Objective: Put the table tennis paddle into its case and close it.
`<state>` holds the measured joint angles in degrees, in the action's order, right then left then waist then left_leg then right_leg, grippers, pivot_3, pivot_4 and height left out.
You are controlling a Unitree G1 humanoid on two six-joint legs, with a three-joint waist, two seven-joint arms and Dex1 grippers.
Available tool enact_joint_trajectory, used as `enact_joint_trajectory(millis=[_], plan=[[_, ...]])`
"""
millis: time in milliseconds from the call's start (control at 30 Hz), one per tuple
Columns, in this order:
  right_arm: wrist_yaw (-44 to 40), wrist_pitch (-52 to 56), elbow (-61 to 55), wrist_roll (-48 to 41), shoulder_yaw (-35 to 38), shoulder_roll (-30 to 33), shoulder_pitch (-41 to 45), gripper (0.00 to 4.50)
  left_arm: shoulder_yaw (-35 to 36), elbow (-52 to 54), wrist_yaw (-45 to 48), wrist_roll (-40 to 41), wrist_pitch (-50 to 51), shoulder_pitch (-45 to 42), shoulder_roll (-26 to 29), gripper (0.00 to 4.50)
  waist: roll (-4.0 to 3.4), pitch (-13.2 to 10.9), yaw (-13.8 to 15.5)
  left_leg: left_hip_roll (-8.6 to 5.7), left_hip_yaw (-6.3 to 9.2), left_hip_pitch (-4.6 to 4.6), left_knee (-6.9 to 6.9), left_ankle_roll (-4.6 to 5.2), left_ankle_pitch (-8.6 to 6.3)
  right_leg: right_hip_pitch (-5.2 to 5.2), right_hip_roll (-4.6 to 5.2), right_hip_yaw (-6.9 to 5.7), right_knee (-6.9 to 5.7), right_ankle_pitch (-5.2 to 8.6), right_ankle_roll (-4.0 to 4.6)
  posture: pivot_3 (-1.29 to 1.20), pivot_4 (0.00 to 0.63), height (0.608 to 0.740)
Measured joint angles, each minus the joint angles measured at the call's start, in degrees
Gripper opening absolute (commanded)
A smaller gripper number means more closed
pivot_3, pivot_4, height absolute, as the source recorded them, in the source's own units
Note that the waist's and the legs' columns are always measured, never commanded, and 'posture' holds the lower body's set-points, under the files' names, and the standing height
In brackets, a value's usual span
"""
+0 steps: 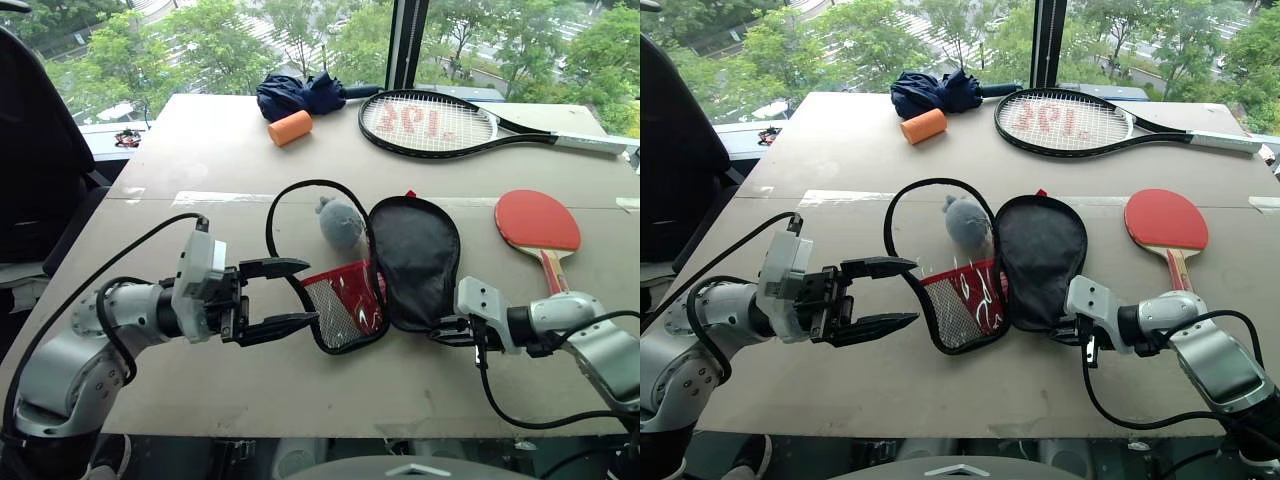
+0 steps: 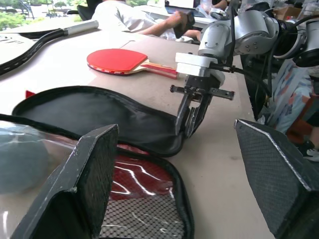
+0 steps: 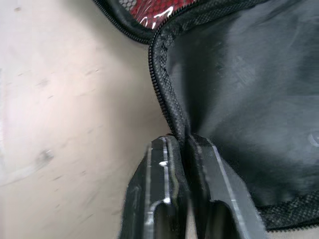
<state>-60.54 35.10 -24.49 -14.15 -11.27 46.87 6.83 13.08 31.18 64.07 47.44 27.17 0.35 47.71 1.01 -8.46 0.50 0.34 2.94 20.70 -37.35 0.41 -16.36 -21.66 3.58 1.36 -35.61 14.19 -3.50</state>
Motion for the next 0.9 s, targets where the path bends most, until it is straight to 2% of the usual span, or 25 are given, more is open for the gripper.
enact_joint_trajectory(millis=[100,167,267,433,633,700,867,900], plan=[[3.86,0.74,-1.72,-2.58,6.85,-1.5,-1.62,3.35,-0.18,-1.16,-0.35,-0.32,0.72,-1.44,0.41,3.79,0.03,-0.01,0.26,-0.01,0.09,0.06,0.01,0.0,0.0,0.0,0.0,-0.08,0.01,0.0,-0.01,0.0,0.15,0.74],[5.58,1.59,-2.66,-4.64,11.5,-2.25,-2.88,4.07,-0.45,-1.59,-0.99,-1.01,1.35,-2.48,0.59,3.79,0.03,-0.02,0.31,-0.02,0.1,0.06,0.01,0.0,0.0,0.01,0.0,-0.09,0.01,0.0,0.0,0.0,0.15,0.74],[7.61,4.84,-4.42,-9.19,22.84,-2.29,-7.92,4.07,-0.76,-3.09,-3.51,-3.87,2.19,-3.96,1.51,3.79,0.08,-0.02,0.4,-0.04,0.13,0.04,0.0,0.0,0.0,0.06,0.01,-0.08,0.02,0.0,0.0,0.0,0.15,0.74],[15.28,6.51,-1.34,-8.05,33.51,-2.71,-12.23,4.07,-0.82,-3.44,-4.99,-6.27,2.81,-5.19,3.11,3.79,0.08,-0.04,0.0,-0.02,-0.02,-0.01,0.01,0.0,0.0,0.03,0.0,0.02,0.01,0.0,0.0,0.0,0.15,0.74],[27.5,13.93,1.1,-6.61,36.77,-8.74,-11.51,4.07,-0.24,-4.5,-6.53,-6.26,5.07,-11.5,4.76,3.79,0.06,-0.06,0.06,0.0,0.01,0.02,0.03,0.0,0.0,0.01,-0.09,-0.02,-0.02,0.0,0.0,0.0,0.15,0.74],[32.31,18.5,3.12,-6.81,37.75,-11.48,-8.13,4.07,-0.17,-5.07,-6.39,-5.52,6.58,-15.03,5.86,3.79,0.05,-0.07,-0.11,-0.01,0.0,0.02,0.02,0.0,0.0,0.0,-0.09,0.05,-0.02,0.0,0.0,0.0,0.15,0.74],[38.32,26.81,6.49,-7.58,39.24,-13.15,-2.06,4.07,-0.09,-5.68,-5.22,-4.34,8.97,-18.73,8.32,3.79,0.01,-0.07,-0.65,-0.04,-0.04,0.01,0.04,0.0,0.0,0.0,-0.1,0.08,-0.02,0.0,0.0,0.0,0.15,0.74],[39.16,28.3,7.22,-7.58,39.27,-13.34,-1.18,3.84,-0.09,-5.94,-4.9,-4.31,9.21,-19.08,8.86,3.79,0.01,-0.07,-0.74,-0.04,-0.05,0.02,0.05,0.0,0.0,0.0,-0.11,0.07,-0.02,0.0,0.0,0.0,0.15,0.74]])
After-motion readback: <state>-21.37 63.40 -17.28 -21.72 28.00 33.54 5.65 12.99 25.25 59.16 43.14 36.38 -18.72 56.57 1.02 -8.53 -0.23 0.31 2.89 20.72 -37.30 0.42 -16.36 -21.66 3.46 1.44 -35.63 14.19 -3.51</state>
